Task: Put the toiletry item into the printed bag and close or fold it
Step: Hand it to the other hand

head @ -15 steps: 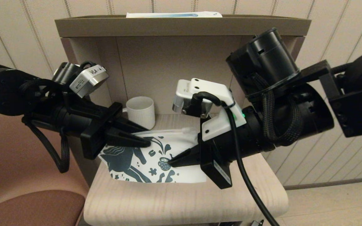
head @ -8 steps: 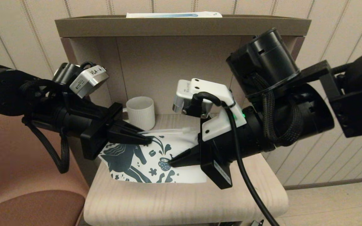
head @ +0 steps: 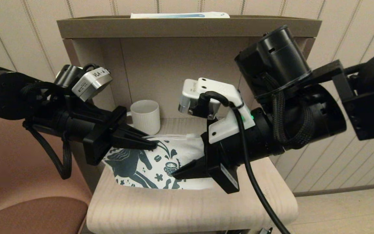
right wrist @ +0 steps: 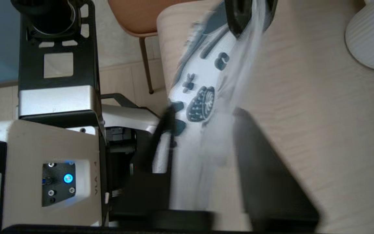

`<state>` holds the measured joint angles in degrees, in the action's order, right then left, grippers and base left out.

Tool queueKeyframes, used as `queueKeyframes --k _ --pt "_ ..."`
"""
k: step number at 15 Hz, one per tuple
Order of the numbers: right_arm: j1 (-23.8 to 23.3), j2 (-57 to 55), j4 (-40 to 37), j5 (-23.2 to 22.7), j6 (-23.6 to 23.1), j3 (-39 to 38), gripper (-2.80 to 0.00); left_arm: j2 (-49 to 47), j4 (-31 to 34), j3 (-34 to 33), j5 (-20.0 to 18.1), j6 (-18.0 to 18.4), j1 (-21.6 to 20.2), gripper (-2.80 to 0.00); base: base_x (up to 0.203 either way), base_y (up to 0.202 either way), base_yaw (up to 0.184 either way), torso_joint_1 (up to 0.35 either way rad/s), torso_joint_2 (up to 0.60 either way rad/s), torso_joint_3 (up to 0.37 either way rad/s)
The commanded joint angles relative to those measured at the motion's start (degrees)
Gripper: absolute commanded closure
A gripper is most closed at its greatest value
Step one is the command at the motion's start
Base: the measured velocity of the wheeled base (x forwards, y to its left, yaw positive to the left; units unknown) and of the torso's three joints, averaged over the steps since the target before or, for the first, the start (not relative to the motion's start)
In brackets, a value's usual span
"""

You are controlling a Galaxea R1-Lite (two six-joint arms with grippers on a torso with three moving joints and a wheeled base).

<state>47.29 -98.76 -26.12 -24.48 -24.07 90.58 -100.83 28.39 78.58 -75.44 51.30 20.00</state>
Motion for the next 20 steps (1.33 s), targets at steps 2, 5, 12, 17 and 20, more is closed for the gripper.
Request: queueKeyframes --k 2,5,12,17,20 --pt "-0.21 0.41 -0.28 -0.13 0.16 -0.25 -2.8 0.28 0.26 -0.01 -0.47 0.29 -0.03 0.0 0.0 0.0 0.0 0.0 0.0 0.0" --pt "-0.71 0.41 -0.59 -0.13 0.16 -1.04 -2.8 0.37 0.27 -0.09 -0.41 0.29 -0.03 0.0 0.0 0.0 0.0 0.0 0.0 0.0" --pt "-1.67 1.2 -0.42 -0.22 0.95 -1.02 -2.8 0.37 0.26 -0.18 -0.24 0.38 0.03 0.0 0.0 0.0 0.0 0.0 0.0 0.0" --pt "-1.67 0.76 -0.51 -0.22 1.48 0.13 -2.8 0.43 -0.09 -0.71 -0.06 0.38 0.03 0.0 0.0 0.0 0.0 0.0 0.0 0.0" --pt "-1.76 0.67 -0.51 -0.13 2.27 0.0 -2.8 0.46 -0.09 -0.79 -0.06 0.38 0.03 0.0 0.0 0.0 0.0 0.0 0.0 0.0"
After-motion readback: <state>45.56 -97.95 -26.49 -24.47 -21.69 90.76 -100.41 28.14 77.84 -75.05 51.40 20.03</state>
